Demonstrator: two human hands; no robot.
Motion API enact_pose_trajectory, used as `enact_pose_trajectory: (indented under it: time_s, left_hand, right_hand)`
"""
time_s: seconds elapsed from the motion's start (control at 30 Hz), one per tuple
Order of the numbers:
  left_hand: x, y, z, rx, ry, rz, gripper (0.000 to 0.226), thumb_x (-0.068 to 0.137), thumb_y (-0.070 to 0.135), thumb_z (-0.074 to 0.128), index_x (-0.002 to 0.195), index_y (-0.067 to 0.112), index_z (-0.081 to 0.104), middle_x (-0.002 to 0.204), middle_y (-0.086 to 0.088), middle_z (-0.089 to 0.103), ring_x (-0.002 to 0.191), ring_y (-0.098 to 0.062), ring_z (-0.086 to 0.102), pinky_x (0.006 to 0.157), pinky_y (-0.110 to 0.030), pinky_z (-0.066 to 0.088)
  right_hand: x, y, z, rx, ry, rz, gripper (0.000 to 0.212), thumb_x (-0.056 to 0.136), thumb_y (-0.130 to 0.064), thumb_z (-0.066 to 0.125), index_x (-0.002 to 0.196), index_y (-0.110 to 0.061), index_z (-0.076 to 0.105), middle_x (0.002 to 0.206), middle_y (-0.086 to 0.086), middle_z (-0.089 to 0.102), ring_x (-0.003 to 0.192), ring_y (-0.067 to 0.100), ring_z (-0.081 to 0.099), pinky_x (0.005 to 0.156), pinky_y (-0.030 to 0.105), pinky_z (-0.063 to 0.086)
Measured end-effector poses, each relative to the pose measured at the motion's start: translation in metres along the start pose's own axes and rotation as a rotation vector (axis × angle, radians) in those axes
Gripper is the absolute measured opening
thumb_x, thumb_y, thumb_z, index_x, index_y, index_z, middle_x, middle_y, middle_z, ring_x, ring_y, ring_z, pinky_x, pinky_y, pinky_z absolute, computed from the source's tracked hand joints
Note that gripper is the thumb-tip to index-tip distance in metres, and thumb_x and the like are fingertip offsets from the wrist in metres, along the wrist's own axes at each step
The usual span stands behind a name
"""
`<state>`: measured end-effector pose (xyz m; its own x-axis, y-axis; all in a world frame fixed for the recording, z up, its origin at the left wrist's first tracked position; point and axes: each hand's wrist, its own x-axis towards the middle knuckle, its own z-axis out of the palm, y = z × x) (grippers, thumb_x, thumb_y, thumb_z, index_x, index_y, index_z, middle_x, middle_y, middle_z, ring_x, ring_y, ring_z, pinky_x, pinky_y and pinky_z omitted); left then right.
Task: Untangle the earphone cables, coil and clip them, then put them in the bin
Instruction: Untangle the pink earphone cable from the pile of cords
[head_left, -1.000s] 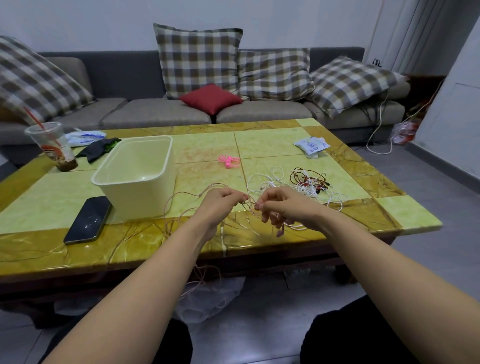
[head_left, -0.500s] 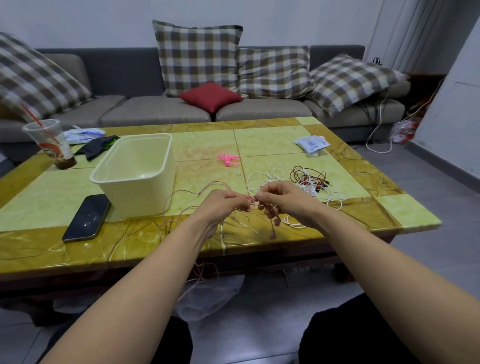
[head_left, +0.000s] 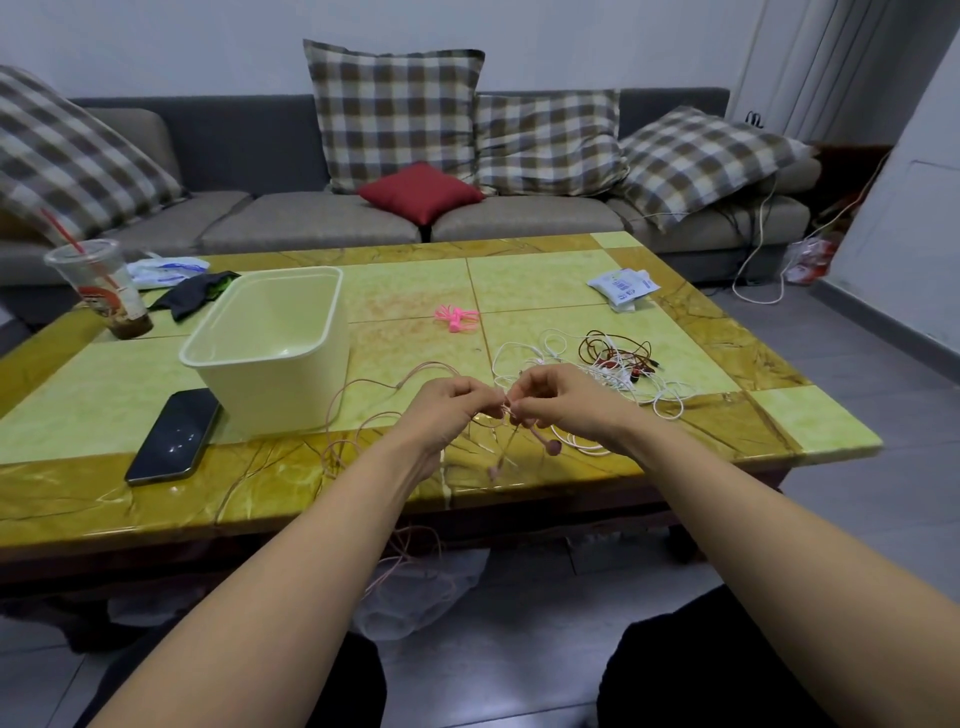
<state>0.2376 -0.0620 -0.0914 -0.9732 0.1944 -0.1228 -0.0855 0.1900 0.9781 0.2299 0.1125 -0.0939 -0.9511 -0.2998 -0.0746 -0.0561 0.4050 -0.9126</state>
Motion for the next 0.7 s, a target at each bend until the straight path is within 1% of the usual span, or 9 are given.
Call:
enact_pose_trajectory:
  time_s: [0.1,0.2,0.23,0.3,0.37,0.43,0.53,0.6,0.7]
  left_hand:
    - [-0.001,-0.002,0.002,-0.011,0.008,0.038,0.009,0.091,0.011,0.065,0.084,0.005,0.066,0.074,-0.004,0.066,0.057,0.007,0.059,0.061,-0.006,0.043]
    - [0.001,-0.002,-0.001,-0.029,0.045,0.012,0.009,0.093,0.014,0.063,0.095,0.006,0.066,0.077,-0.003,0.068,0.057,0.007,0.060,0.069,-0.015,0.042]
    - [0.001,-0.002,-0.003,-0.031,0.050,0.003,0.009,0.094,0.014,0.062,0.095,0.007,0.066,0.076,-0.002,0.069,0.057,0.007,0.060,0.073,-0.017,0.040]
    - [0.002,-0.002,-0.005,-0.029,0.051,-0.012,0.009,0.095,0.015,0.060,0.096,0.009,0.066,0.072,0.003,0.070,0.058,0.007,0.060,0.078,-0.021,0.039]
    - [0.001,-0.001,-0.005,-0.029,0.028,-0.009,0.011,0.096,0.015,0.058,0.100,0.007,0.065,0.064,0.009,0.070,0.057,0.009,0.059,0.078,-0.021,0.039]
    - [0.000,0.000,-0.004,-0.022,0.008,-0.007,0.013,0.097,0.014,0.057,0.102,0.006,0.066,0.061,0.010,0.069,0.054,0.010,0.057,0.077,-0.022,0.038]
    - [0.000,0.002,-0.005,-0.024,0.032,-0.028,0.014,0.096,0.017,0.059,0.098,0.008,0.069,0.071,0.004,0.067,0.063,0.002,0.058,0.083,-0.025,0.037]
    - [0.000,0.002,-0.006,-0.024,0.039,-0.036,0.013,0.095,0.019,0.060,0.093,0.011,0.070,0.074,0.000,0.066,0.066,-0.002,0.056,0.087,-0.027,0.037]
    - [-0.001,0.002,-0.006,-0.027,0.038,-0.038,0.013,0.094,0.020,0.061,0.090,0.012,0.071,0.072,0.001,0.066,0.067,-0.003,0.057,0.083,-0.025,0.037]
  right_hand:
    - [0.002,0.003,0.001,-0.059,-0.068,0.027,0.010,0.095,-0.008,0.057,0.089,-0.006,0.065,0.078,0.003,0.067,0.071,0.013,0.058,0.069,0.027,0.044]
    - [0.003,0.002,-0.003,0.083,0.002,0.002,0.012,0.097,-0.014,0.057,0.096,-0.006,0.066,0.086,0.008,0.071,0.082,0.016,0.062,0.079,0.031,0.046]
    - [0.003,0.002,-0.004,0.142,0.000,0.012,0.013,0.099,-0.015,0.055,0.098,-0.006,0.065,0.089,0.010,0.072,0.084,0.018,0.063,0.082,0.033,0.047]
    - [0.003,0.002,-0.007,0.205,-0.074,0.072,0.017,0.101,-0.013,0.049,0.103,-0.008,0.065,0.094,0.012,0.072,0.088,0.019,0.064,0.084,0.034,0.047]
    - [0.002,0.004,-0.006,0.193,-0.190,0.142,0.019,0.100,-0.007,0.046,0.107,-0.011,0.063,0.096,0.011,0.073,0.088,0.017,0.065,0.081,0.031,0.049]
    - [0.001,0.006,-0.005,0.127,-0.223,0.154,0.017,0.096,-0.002,0.051,0.105,-0.012,0.062,0.089,0.007,0.071,0.079,0.014,0.064,0.076,0.028,0.048]
    - [0.003,0.007,-0.008,0.110,-0.080,0.107,0.010,0.096,-0.002,0.056,0.101,-0.006,0.063,0.076,0.004,0.068,0.067,0.013,0.060,0.068,0.027,0.046]
    - [0.003,0.008,-0.013,0.148,-0.002,0.091,0.013,0.095,-0.006,0.061,0.105,0.001,0.064,0.072,0.005,0.067,0.065,0.016,0.058,0.063,0.030,0.045]
    - [0.002,0.008,-0.013,0.150,-0.025,0.074,0.014,0.091,-0.009,0.067,0.101,0.001,0.068,0.071,0.006,0.066,0.060,0.015,0.055,0.056,0.031,0.047]
